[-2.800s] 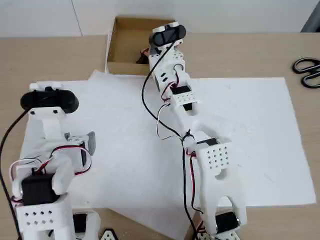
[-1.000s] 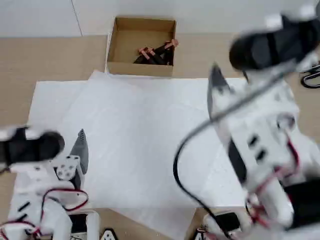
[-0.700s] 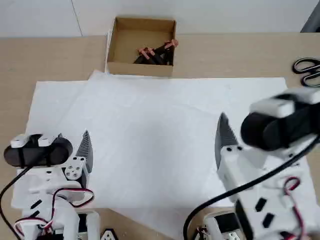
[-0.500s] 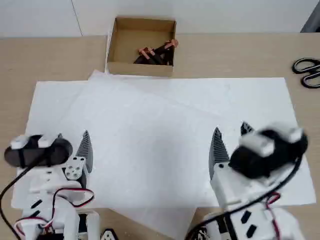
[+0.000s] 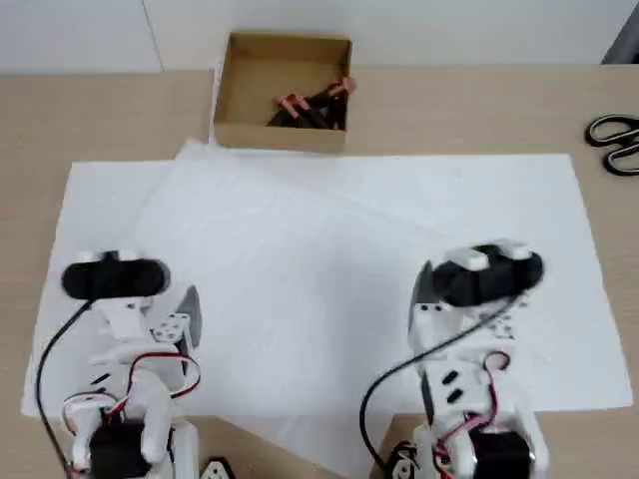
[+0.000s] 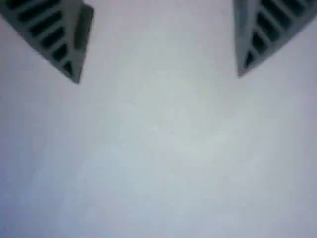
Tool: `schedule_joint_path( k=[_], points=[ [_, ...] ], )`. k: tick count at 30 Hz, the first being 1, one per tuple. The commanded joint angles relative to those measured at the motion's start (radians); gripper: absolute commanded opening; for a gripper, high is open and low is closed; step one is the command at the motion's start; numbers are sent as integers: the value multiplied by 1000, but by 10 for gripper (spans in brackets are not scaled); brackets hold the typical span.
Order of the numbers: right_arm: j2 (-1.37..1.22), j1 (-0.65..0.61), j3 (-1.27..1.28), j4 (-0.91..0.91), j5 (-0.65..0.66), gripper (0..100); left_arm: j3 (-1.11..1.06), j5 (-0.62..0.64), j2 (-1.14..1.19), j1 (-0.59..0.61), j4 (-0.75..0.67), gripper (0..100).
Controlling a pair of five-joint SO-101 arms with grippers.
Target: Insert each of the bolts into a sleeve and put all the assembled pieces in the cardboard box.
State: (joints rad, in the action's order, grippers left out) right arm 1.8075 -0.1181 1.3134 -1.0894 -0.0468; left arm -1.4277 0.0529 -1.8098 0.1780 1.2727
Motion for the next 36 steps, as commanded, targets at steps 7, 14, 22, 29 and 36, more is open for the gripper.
schedule_joint_path(
  k=[7,14,22,29,36],
  points=[
    [8,-1,196,15,6,191,-151,0,-11,-3,-21,195],
    [8,5,331,35,9,191,-151,0,-11,-2,-20,195],
    [8,5,331,36,9,192,-151,0,-11,-2,-20,195],
    [8,5,331,36,9,192,-151,0,-11,-2,-20,195],
    [8,5,331,36,9,192,-151,0,-11,-2,-20,195]
  ],
)
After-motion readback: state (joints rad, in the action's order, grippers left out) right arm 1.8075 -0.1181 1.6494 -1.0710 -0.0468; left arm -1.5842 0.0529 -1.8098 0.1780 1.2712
